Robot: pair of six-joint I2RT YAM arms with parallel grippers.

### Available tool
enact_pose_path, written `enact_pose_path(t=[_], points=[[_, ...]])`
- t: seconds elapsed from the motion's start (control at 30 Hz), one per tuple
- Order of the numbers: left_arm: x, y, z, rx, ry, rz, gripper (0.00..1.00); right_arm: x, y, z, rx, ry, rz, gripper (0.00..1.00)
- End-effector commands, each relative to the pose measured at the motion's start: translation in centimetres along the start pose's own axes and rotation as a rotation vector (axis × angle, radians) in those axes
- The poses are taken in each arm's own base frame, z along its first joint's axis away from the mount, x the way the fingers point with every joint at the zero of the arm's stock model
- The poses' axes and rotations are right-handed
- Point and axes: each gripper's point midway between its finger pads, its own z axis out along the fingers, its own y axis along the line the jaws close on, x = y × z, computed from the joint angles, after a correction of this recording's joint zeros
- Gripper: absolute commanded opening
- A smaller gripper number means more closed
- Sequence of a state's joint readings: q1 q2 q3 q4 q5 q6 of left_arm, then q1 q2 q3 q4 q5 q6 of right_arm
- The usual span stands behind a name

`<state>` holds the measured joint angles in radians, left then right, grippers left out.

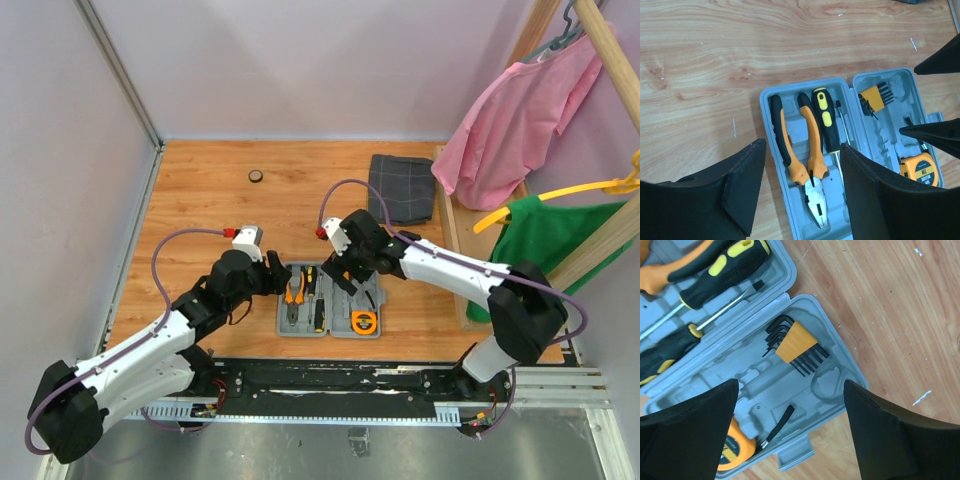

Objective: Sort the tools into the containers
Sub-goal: Adjust the engineering item in the storage box.

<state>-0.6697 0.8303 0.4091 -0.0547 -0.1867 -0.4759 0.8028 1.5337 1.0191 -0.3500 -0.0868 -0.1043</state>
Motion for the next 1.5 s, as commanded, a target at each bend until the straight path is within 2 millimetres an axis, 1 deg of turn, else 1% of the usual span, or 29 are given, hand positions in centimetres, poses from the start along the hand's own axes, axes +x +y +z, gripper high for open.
enact_pose_path(t=[0.0, 0.13, 0.3, 0.43, 0.67, 0.83, 1.07, 1.17, 1.23, 1.4, 1.47], points=[[-0.6, 0.3, -0.1, -0.022, -0.013, -0.003, 0.65, 0.1, -1.0, 0.5, -0.009, 0.036, -0.097, 0.89], [-0.2, 0.2, 0.1, -0.013, 0.004, 0.004, 0.65, 0.1, -1.4, 1.4, -0.019, 0.068, -0.11, 0.91], [-0.5, 0.1, 0.1, -0.013, 0.004, 0.026, 0.65, 0.9, -1.9, 2.6, -0.027, 0.127, -0.121, 0.91], [-0.7, 0.3, 0.1, -0.023, 0.001, 0.043, 0.65, 1.1, -1.6, 3.2, -0.059, 0.139, -0.107, 0.9], [-0.8, 0.2, 0.1, -0.024, 0.002, 0.047, 0.65, 1.9, -2.3, 4.0, -0.043, 0.173, -0.093, 0.85], [-0.8, 0.3, 0.1, -0.025, 0.0, 0.044, 0.65, 1.9, -2.1, 4.4, -0.059, 0.177, -0.085, 0.83], [-0.9, 0.3, 0.0, -0.027, -0.002, 0.042, 0.65, 1.7, -2.0, 5.1, -0.068, 0.183, -0.066, 0.76], [-0.9, 0.3, -0.1, -0.029, -0.002, 0.043, 0.65, 1.6, -2.0, 5.1, -0.068, 0.181, -0.05, 0.71], [-0.9, 0.4, -0.1, -0.03, 0.0, 0.043, 0.65, 1.3, -1.8, 4.7, -0.072, 0.168, -0.049, 0.71], [-0.8, 0.4, -0.1, -0.033, 0.001, 0.044, 0.65, -0.2, -2.4, 3.1, -0.041, 0.103, -0.073, 0.76], [-0.9, 0.4, -0.1, -0.03, 0.0, 0.042, 0.65, -0.6, -2.6, 2.7, -0.029, 0.094, -0.091, 0.77]])
